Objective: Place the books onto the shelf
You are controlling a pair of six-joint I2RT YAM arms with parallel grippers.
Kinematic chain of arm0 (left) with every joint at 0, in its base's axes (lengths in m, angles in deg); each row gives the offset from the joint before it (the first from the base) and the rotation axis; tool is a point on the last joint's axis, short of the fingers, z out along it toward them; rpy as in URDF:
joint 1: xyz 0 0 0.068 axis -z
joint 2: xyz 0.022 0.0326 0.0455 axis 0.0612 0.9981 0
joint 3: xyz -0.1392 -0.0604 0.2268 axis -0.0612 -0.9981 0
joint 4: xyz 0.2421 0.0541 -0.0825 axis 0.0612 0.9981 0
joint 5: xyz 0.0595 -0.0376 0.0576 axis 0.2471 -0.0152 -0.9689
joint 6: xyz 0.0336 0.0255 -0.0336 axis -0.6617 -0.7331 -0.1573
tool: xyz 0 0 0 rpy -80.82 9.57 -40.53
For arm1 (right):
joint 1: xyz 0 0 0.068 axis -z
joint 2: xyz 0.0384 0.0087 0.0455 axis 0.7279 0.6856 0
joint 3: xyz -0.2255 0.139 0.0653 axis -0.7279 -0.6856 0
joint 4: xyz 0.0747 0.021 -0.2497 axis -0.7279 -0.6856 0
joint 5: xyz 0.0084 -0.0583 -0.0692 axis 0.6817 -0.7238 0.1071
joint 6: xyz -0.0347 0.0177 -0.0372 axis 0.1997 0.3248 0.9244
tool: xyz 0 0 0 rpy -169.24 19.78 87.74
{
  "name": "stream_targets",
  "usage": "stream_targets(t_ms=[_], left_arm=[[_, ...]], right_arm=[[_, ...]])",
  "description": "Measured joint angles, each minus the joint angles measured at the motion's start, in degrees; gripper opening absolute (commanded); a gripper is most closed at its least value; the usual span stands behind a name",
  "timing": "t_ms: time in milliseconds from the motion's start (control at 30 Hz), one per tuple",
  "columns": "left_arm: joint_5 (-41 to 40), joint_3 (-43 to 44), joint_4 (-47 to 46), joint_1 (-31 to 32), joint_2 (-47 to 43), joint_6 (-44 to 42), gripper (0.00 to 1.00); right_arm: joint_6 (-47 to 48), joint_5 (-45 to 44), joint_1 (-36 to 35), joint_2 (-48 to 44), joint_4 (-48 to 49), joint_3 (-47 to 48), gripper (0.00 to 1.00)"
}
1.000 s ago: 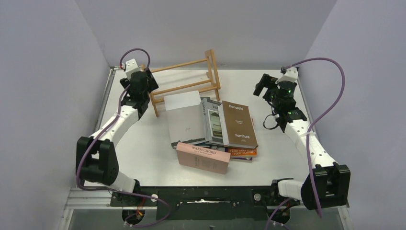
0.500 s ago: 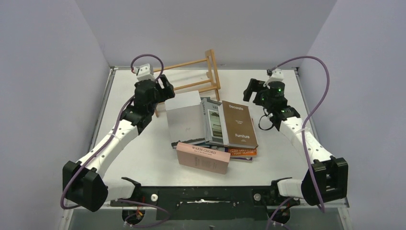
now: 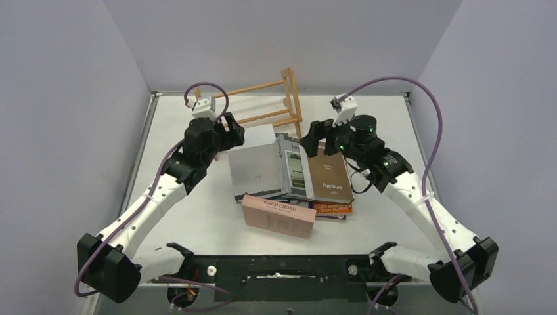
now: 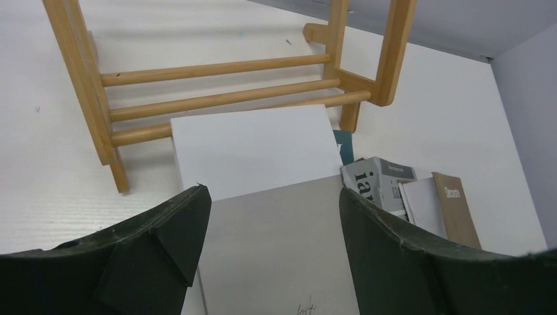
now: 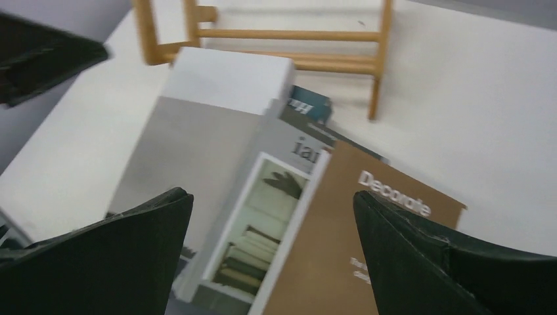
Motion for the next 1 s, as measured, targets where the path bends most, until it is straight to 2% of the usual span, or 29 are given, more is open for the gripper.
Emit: stream_targets(t_ms=[133, 300, 467, 600, 800, 1000], left_arm=[[-1.4, 0.0, 2.8, 0.0, 0.0, 0.0, 0.72], [-3.1, 0.0, 6.1, 0.0, -0.5, 0.0, 0.72], [-6.0, 0.0, 9.3, 0.0, -3.2, 0.2, 0.71], [-8.8, 0.0, 12.0, -0.2, -6.7, 0.6, 0.71], [-11.1, 1.2, 15.5, -1.5, -10.8, 1.3, 0.71], [-12.3, 2.0, 17.3, -3.0, -12.7, 1.3, 0.71]], right_arm=[[2.1, 3.6, -7.3, -1.5, -3.3, 4.5, 1.0], [3.6, 7.0, -15.5, -3.7, -7.9, 4.7, 0.98], [4.8, 4.7, -27.3, -1.7, -12.0, 4.7, 0.97], [6.3, 1.3, -34.8, 4.2, -15.1, 5.1, 0.97], [9.0, -3.3, -38.1, 13.2, -20.1, 7.4, 1.0], [12.8, -5.3, -38.1, 16.4, -24.0, 12.6, 0.99]])
